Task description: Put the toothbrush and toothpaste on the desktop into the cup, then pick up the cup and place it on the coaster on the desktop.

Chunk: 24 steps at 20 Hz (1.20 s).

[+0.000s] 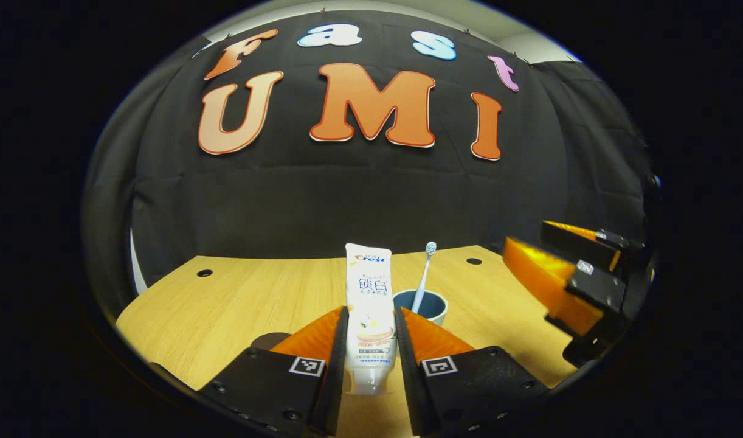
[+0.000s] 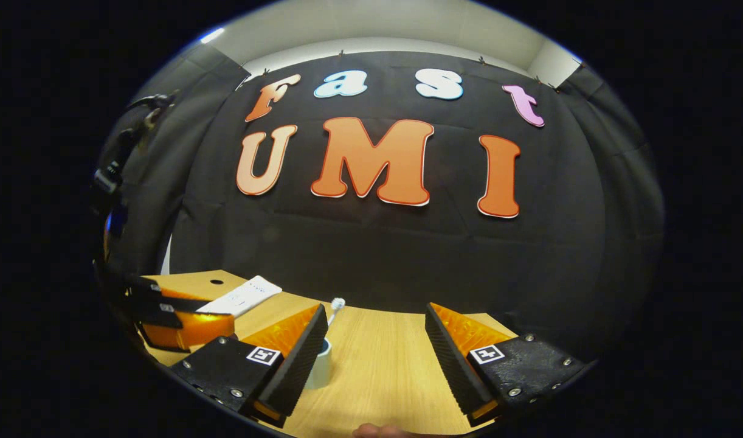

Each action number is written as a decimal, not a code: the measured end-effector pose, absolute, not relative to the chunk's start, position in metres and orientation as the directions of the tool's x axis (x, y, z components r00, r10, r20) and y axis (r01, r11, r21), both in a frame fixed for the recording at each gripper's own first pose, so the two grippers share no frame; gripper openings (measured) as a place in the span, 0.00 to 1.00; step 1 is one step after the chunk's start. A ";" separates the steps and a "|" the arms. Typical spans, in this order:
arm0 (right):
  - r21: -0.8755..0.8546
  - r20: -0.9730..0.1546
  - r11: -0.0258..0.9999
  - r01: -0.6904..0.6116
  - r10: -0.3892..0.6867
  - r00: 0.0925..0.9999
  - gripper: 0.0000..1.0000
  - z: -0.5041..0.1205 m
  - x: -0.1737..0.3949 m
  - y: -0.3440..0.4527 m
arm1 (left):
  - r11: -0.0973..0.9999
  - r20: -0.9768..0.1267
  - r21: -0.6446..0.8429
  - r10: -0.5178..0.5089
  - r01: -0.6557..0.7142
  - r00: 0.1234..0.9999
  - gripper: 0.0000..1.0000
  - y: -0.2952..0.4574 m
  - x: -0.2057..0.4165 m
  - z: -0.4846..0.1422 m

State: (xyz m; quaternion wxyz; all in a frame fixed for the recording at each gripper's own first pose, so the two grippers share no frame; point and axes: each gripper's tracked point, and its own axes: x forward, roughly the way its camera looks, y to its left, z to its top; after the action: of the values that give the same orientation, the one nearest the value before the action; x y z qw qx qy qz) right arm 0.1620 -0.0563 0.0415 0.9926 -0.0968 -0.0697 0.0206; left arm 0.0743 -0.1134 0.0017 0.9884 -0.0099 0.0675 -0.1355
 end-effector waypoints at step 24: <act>-0.061 0.061 0.998 0.025 -0.021 0.998 0.98 -0.015 0.155 -0.114 | 0.943 -0.044 -0.019 -0.334 0.333 0.942 0.43 -0.162 0.119 0.020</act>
State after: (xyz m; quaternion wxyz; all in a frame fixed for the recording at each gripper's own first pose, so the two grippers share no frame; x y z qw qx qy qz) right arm 0.1554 -0.1142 -0.0152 0.9990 -0.0310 -0.0303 -0.0113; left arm 0.1192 -0.1616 0.0201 0.9853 -0.0055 0.0235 -0.1694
